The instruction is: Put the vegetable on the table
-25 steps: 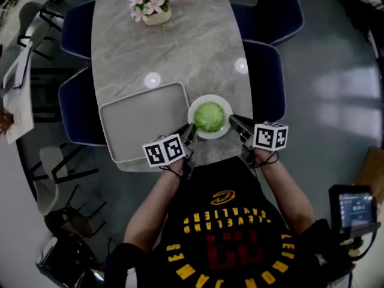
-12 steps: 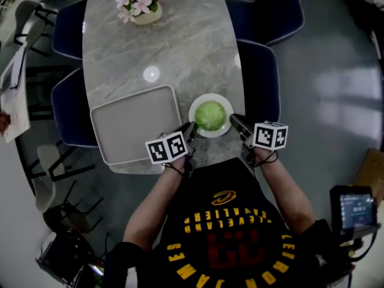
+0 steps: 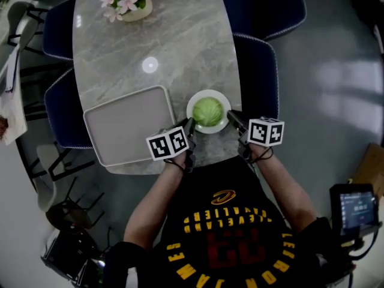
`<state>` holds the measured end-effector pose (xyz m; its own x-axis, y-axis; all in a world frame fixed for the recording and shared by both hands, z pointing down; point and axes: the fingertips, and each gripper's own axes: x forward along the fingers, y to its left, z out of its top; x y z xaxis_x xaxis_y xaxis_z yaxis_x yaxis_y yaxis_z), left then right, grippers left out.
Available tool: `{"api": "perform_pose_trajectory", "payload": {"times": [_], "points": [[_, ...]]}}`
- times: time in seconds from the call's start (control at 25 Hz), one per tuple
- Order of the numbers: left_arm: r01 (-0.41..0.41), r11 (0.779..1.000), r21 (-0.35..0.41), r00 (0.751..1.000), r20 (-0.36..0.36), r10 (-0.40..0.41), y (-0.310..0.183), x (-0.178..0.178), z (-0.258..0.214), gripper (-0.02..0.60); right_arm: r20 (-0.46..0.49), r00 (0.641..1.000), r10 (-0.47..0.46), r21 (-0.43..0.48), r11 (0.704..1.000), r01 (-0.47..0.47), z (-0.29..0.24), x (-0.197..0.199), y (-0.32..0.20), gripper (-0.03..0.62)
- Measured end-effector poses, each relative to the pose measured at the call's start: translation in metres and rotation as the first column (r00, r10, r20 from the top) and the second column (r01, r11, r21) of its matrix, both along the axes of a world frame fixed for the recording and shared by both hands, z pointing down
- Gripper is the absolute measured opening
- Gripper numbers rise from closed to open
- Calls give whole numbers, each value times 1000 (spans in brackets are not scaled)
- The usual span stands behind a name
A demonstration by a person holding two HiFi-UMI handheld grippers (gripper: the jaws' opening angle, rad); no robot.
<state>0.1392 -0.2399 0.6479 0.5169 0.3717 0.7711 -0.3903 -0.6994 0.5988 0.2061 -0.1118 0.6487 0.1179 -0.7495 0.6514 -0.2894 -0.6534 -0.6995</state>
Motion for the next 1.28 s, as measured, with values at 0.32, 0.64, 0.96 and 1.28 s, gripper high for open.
{"api": "perform_pose_trajectory", "payload": {"times": [0.32, 0.64, 0.96, 1.28], "points": [[5, 1000, 6, 1000, 30, -5, 3, 6, 12, 43, 8, 1000, 12, -37, 999, -12, 13, 5, 4, 40], [16, 1000, 10, 999, 37, -16, 10, 9, 18, 43, 7, 1000, 22, -57, 998, -21, 16, 10, 10, 40], [21, 999, 35, 997, 67, -23, 8, 10, 23, 43, 10, 1000, 18, -78, 997, -17, 23, 9, 11, 40], [12, 999, 39, 998, 61, -14, 8, 11, 24, 43, -71, 996, -44, -127, 991, 35, 27, 6, 10, 40]]}}
